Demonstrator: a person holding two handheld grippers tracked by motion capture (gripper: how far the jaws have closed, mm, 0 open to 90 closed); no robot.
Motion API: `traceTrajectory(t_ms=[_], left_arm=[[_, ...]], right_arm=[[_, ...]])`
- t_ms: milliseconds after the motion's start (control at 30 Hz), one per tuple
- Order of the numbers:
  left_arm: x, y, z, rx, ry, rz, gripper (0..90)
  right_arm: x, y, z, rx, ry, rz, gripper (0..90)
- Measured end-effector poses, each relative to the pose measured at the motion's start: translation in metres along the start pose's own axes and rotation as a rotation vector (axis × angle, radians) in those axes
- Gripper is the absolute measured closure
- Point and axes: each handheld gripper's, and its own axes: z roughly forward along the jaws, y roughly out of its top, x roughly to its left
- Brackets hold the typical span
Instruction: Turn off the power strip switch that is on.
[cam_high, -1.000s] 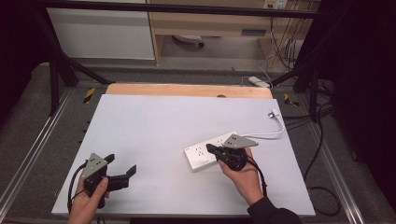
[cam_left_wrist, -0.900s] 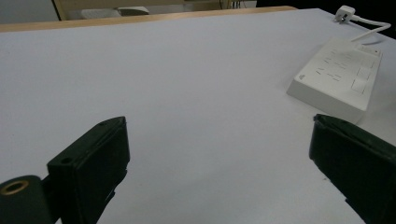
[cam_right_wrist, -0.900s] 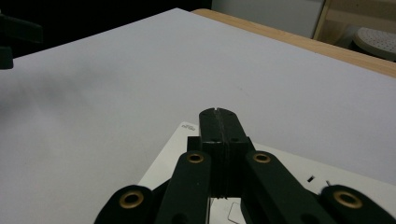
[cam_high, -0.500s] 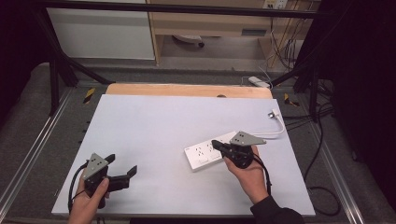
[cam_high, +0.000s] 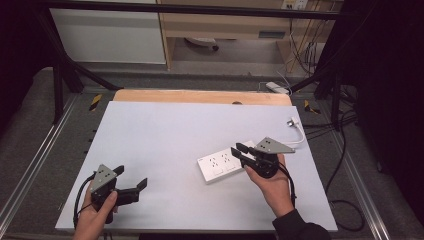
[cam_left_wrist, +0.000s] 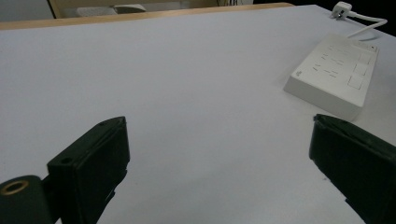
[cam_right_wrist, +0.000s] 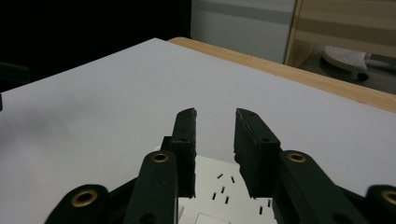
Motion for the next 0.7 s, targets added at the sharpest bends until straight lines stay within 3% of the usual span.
traceTrajectory(t_ms=[233,700], left_arm=[[0.0,0.0,0.0,0.001,-0.004,0.001,5.2],[0.0,0.0,0.0,0.0,-0.003,-0.003,5.2]], right_arm=[[-0.002,0.003,-0.003,0.01,-0.031,0.009,44.5],[-0.013,0.009,-0.014,-0.019,-0.123,0.039,15.2]])
